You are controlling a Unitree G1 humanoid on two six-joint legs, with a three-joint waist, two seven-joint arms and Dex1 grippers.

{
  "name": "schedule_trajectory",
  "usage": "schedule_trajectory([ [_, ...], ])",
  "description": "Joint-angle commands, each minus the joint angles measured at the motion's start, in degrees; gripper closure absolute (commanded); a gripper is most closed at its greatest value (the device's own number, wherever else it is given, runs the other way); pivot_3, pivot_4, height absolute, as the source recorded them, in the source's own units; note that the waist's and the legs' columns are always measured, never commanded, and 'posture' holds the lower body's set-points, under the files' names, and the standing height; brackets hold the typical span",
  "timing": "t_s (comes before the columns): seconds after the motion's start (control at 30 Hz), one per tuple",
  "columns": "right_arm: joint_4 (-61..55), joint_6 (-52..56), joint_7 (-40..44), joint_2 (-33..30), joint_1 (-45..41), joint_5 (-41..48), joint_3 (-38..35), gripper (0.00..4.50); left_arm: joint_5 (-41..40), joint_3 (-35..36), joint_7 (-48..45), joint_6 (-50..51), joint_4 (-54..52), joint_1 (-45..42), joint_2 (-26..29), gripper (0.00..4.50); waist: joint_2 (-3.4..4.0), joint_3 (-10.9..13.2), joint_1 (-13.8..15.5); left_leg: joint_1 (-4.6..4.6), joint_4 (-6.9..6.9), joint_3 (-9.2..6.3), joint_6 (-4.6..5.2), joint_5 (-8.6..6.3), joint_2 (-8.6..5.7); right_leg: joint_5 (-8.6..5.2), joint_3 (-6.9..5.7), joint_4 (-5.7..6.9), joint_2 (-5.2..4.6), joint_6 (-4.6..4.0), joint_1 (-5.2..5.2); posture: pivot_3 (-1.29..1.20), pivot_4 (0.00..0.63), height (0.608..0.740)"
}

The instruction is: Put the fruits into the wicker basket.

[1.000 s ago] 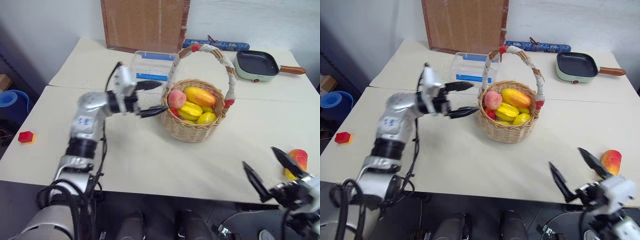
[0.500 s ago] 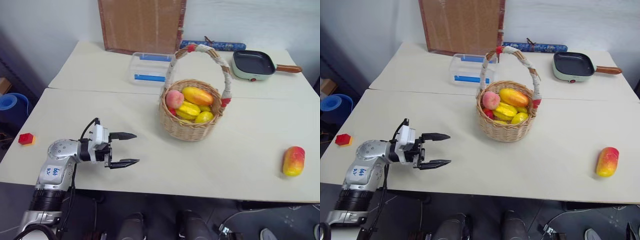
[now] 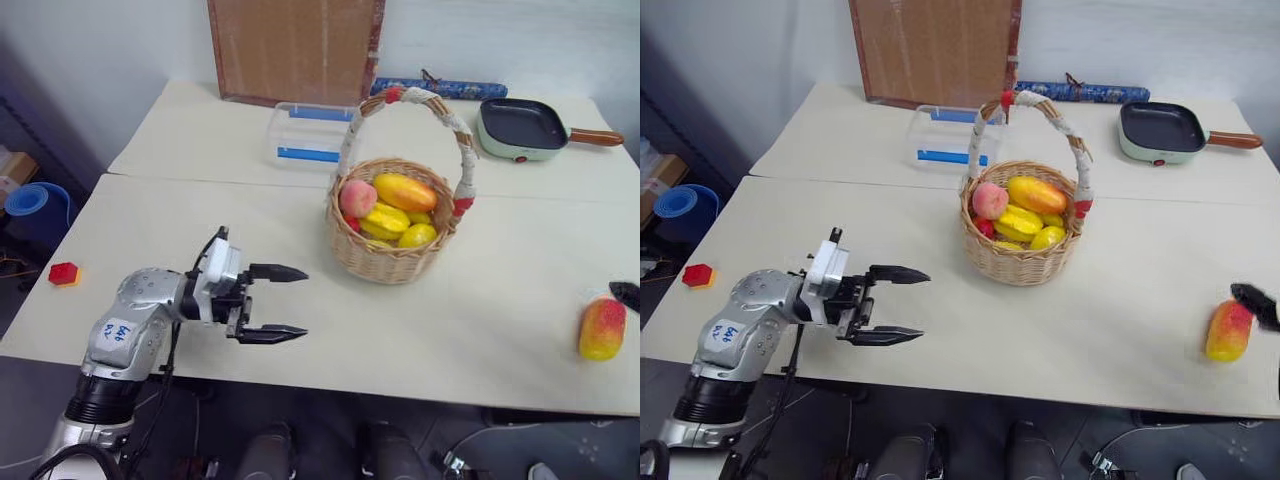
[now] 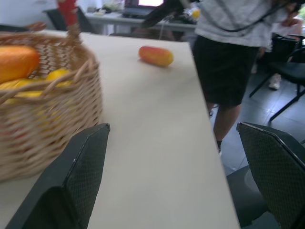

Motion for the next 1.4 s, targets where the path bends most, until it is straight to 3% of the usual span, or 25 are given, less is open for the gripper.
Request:
schedule_trajectory([
  [0.03, 7.4, 7.0, -1.9, -1.5, -5.9, -4.2, 5.2, 0.0, -1.0, 0.0, 0.9, 0.4, -2.0, 0.0, 0.0, 0.02, -0.02, 0.0, 0.2, -0.07, 0.0, -0.04, 0.01, 0.0, -0.03, 0.0, -0.04, -0.05, 0.01, 0.0, -0.01, 0.0, 0.15, 0.74],
  [0.23, 18.3, 18.5, 2.2, -1.4, -18.7, -11.0, 14.8, 0.0, -1.2, 0.4, 2.6, 0.8, -4.0, 0.9, 0.1, 0.02, -0.03, 0.0, -0.3, -0.18, 0.14, 0.25, 0.3, -0.04, -0.09, 0.21, 0.0, -0.28, 0.02, 0.37, -0.01, 0.0, 0.15, 0.74],
  [0.27, 19.1, 20.8, 3.3, -0.6, -20.2, -11.2, 15.5, 0.17, -1.2, 0.6, 3.0, 0.7, -4.2, 1.2, 0.2, 0.0, -0.1, 0.0, -0.4, -0.18, 0.18, 0.25, 0.31, -0.05, -0.05, 0.24, 0.02, -0.32, 0.04, 0.42, 0.03, 0.0, 0.15, 0.74],
  [0.33, 20.6, 24.6, 5.0, 1.0, -23.0, -11.5, 15.3, 0.58, -1.1, 1.0, 3.6, 0.6, -4.5, 1.9, 0.3, 0.0, -0.11, 0.0, -0.4, -0.18, 0.25, 0.24, 0.38, -0.08, -0.04, 0.26, 0.05, -0.29, 0.04, 0.44, 0.05, 0.0, 0.15, 0.74],
  [0.53, 23.4, 31.3, 7.3, 4.7, -27.9, -14.8, 11.6, 2.59, -0.8, 1.5, 4.7, -0.2, -4.4, 2.8, 0.3, 0.0, -0.08, -0.1, -0.2, -0.29, 0.42, 0.23, 0.63, -0.23, -0.04, 0.31, 0.08, -0.28, -0.04, 0.47, 0.02, 0.0, 0.15, 0.74],
  [0.57, 22.9, 32.7, 8.5, 5.0, -27.9, -15.1, 11.4, 2.76, -0.8, 1.6, 4.8, -0.4, -4.2, 2.7, 0.3, 0.0, -0.09, -0.1, -0.3, -0.31, 0.42, 0.23, 0.63, -0.23, -0.04, 0.33, 0.08, -0.31, -0.04, 0.5, 0.02, 0.0, 0.15, 0.74],
  [0.73, 15.0, 33.4, 15.6, 6.1, -26.8, -13.7, 8.9, 2.82, -0.6, 1.8, 4.9, -1.2, -3.4, 2.7, 0.6, 0.0, -0.09, -0.1, -0.3, -0.37, 0.43, 0.22, 0.65, -0.24, -0.04, 0.35, 0.07, -0.36, -0.04, 0.51, 0.0, 0.0, 0.15, 0.74],
  [0.87, -15.6, 21.3, 36.6, 5.5, -25.1, -5.7, 11.6, 2.82, -1.0, 3.1, 5.2, -1.2, -2.0, 2.7, 1.0, 0.0, 0.34, 0.1, -1.2, -0.42, 0.43, 0.24, 0.76, -0.31, -0.04, 0.38, 0.1, -0.34, -0.03, 0.56, -0.07, 0.0, 0.15, 0.74],
  [0.93, -23.7, 15.1, 40.8, 8.1, -27.7, -5.4, 15.2, 2.82, -1.8, 4.1, 6.0, -0.7, -1.4, 2.7, 0.8, 0.0, 0.43, 0.1, -1.7, -0.43, 0.37, 0.25, 0.71, -0.34, -0.01, 0.4, 0.16, -0.29, 0.08, 0.61, -0.16, 0.0, 0.15, 0.74],
  [1.03, -28.5, 5.2, 38.2, 16.1, -37.3, -10.4, 24.6, 2.82, -3.0, 6.3, 7.6, 0.5, -0.5, 3.1, 0.7, 0.0, -0.25, 0.1, -1.7, -0.36, 0.35, 0.06, 0.43, -0.39, 0.21, 0.44, 0.07, -0.29, 0.37, 0.56, -0.13, 0.0, 0.15, 0.74],
  [1.17, -30.5, -3.8, 30.1, 28.2, -48.0, -20.1, 35.2, 2.82, -2.9, 8.2, 8.9, 0.9, -1.2, 5.5, 1.5, 0.0, -0.31, 0.1, -1.9, -0.81, 0.45, 0.22, 0.06, -0.21, 0.14, 0.56, 0.24, -0.08, 0.18, 0.52, -0.74, 0.0, 0.15, 0.74],
  [1.3, -27.9, -16.1, 27.6, 29.2, -51.0, -40.7, 48.9, 2.82, -3.1, 9.1, 11.0, 1.5, -3.3, 7.2, 1.2, 0.0, -0.32, 0.1, -1.2, -1.04, 0.56, 0.19, 0.07, -0.18, 0.04, 0.63, 0.13, 0.28, 0.04, 0.61, -1.08, 0.0, 0.15, 0.74],
  [1.4, -24.6, -16.5, 26.0, 31.2, -52.5, -45.8, 52.4, 2.82, -3.3, 9.4, 12.1, 1.8, -4.7, 8.1, 1.1, 0.0, -0.33, 0.1, -1.5, -1.38, 0.74, 0.14, 0.26, -0.27, -0.05, 0.67, -0.03, 0.31, -0.06, 0.66, -1.18, 0.0, 0.15, 0.74],
])
